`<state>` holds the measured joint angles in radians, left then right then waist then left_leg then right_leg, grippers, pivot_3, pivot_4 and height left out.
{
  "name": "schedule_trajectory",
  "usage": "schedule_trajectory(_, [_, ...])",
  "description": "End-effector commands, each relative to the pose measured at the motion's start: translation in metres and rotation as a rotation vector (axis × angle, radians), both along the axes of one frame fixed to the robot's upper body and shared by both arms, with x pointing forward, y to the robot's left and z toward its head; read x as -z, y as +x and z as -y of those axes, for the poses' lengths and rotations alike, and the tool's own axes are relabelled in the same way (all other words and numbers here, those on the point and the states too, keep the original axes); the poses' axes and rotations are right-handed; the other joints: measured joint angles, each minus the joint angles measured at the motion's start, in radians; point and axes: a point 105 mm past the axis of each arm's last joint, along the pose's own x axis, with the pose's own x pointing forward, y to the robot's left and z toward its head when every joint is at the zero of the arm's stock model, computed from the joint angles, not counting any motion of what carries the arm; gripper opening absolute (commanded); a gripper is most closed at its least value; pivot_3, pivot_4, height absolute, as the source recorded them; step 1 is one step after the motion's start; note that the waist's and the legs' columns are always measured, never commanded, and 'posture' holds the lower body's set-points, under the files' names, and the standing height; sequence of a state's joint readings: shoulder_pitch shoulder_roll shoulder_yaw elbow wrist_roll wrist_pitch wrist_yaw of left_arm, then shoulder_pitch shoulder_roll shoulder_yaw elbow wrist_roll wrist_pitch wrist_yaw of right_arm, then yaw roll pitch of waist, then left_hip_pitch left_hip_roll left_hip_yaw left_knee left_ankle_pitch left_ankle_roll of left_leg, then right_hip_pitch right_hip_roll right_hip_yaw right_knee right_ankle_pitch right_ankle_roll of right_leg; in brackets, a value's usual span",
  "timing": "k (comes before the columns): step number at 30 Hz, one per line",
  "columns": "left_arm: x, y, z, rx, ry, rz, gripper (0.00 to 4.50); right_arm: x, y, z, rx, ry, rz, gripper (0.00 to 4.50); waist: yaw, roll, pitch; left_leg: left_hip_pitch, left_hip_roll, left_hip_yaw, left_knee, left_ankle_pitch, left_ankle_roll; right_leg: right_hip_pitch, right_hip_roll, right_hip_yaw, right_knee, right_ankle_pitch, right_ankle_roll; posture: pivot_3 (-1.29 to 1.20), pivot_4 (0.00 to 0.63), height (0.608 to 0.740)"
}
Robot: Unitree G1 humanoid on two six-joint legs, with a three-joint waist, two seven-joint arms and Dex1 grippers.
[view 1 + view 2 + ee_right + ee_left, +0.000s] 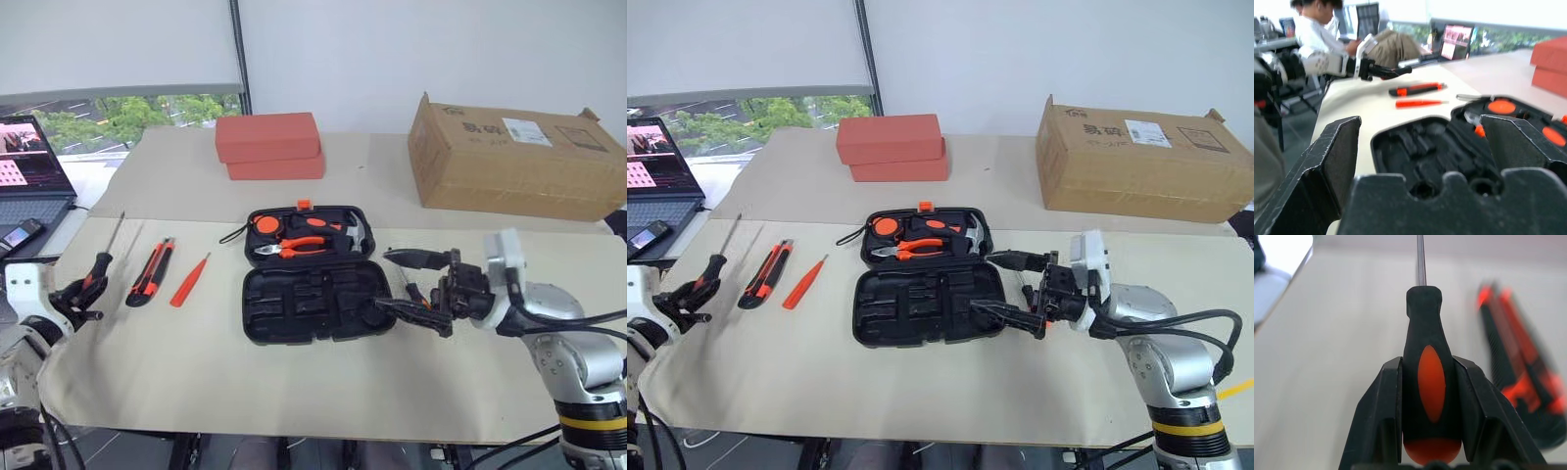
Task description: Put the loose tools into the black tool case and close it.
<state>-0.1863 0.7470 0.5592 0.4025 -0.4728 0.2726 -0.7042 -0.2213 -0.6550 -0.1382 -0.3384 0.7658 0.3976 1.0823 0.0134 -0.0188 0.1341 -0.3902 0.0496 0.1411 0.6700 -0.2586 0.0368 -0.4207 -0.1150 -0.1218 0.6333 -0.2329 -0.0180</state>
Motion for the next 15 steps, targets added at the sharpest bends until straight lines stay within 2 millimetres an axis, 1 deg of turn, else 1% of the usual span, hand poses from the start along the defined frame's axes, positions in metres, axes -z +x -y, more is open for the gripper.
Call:
schedule_trajectory(1, [-0.05, 0.01, 0.028, 0.173, 0.118, 0.179, 0.97, -0.009, -0.001, 0.007, 0.026, -0.002, 0.041, 4.5, 0.001, 0.0, 0.0, 0.0, 0.0, 0.0, 0.0, 0.0, 0.0, 0.0, 0.0, 0.0, 0.0, 0.0, 0.0, 0.0, 0.15, 0.711])
schedule_trajectory(2, [-0.05, 0.013, 0.038, 0.225, 0.18, 0.165, 0.97, -0.009, 0.0, 0.009, 0.038, -0.002, 0.038, 4.5, 0.001, 0.0, 0.0, 0.0, 0.0, 0.0, 0.0, 0.0, 0.0, 0.0, 0.0, 0.0, 0.0, 0.0, 0.0, 0.0, 0.15, 0.711])
schedule_trajectory(3, [-0.047, 0.018, 0.055, 0.313, 0.3, 0.134, 0.97, -0.008, 0.001, 0.013, 0.055, -0.005, 0.034, 4.5, 0.001, 0.0, 0.0, 0.0, 0.0, 0.0, 0.0, 0.0, 0.0, 0.0, 0.001, 0.0, 0.0, 0.0, 0.0, 0.0, 0.15, 0.711])
schedule_trajectory(5, [-0.045, 0.023, 0.09, 0.493, 0.447, 0.11, 0.97, -0.005, 0.004, 0.02, 0.083, -0.019, 0.021, 4.5, 0.002, 0.0, 0.0, 0.0, 0.0, 0.001, 0.0, 0.0, 0.0, 0.0, 0.002, 0.0, 0.0, 0.0, 0.0, 0.0, 0.15, 0.711])
schedule_trajectory(7, [-0.046, 0.028, 0.124, 0.654, 0.522, 0.118, 0.97, -0.002, 0.006, 0.027, 0.11, -0.041, 0.019, 4.5, 0.005, 0.0, 0.0, 0.0, -0.002, 0.001, 0.0, 0.001, -0.001, 0.0, 0.003, 0.0, 0.0, 0.0, 0.0, 0.0, 0.15, 0.711])
schedule_trajectory(8, [-0.044, 0.032, 0.145, 0.748, 0.563, 0.122, 0.97, 0.0, 0.007, 0.031, 0.132, -0.057, 0.024, 4.5, 0.007, 0.0, 0.0, 0.0, -0.002, 0.002, 0.0, 0.001, -0.001, 0.0, 0.003, 0.0, 0.0, 0.0, 0.0, 0.0, 0.15, 0.711])
schedule_trajectory(10, [-0.036, 0.039, 0.177, 0.894, 0.61, 0.123, 0.97, 0.004, 0.008, 0.038, 0.166, -0.079, 0.033, 4.5, 0.008, 0.0, 0.0, -0.001, -0.002, 0.002, 0.001, 0.001, -0.001, 0.0, 0.005, 0.0, 0.0, 0.0, 0.0, 0.0, 0.15, 0.711])
schedule_trajectory(11, [-0.031, 0.044, 0.189, 0.946, 0.63, 0.125, 0.97, 0.006, 0.008, 0.039, 0.168, -0.081, 0.033, 4.5, 0.009, 0.0, 0.0, -0.001, -0.002, 0.002, 0.002, 0.001, -0.001, 0.0, 0.005, 0.0, 0.001, 0.0, 0.0, 0.0, 0.15, 0.711])
schedule_trajectory(13, [-0.022, 0.05, 0.205, 1.035, 0.648, 0.124, 0.97, 0.006, 0.007, 0.04, 0.18, -0.075, 0.036, 4.5, 0.005, 0.0, 0.0, -0.002, -0.001, 0.003, 0.004, 0.001, -0.001, 0.0, 0.007, 0.001, 0.002, 0.0, 0.0, 0.0, 0.15, 0.711])
schedule_trajectory(15, [-0.013, 0.049, 0.222, 1.147, 0.618, 0.1, 0.97, 0.006, 0.005, 0.039, 0.191, -0.07, 0.044, 4.5, -0.007, 0.0, 0.0, -0.002, -0.001, 0.004, 0.006, 0.001, -0.001, -0.001, 0.008, 0.002, 0.004, 0.0, 0.001, 0.0, 0.15, 0.711])
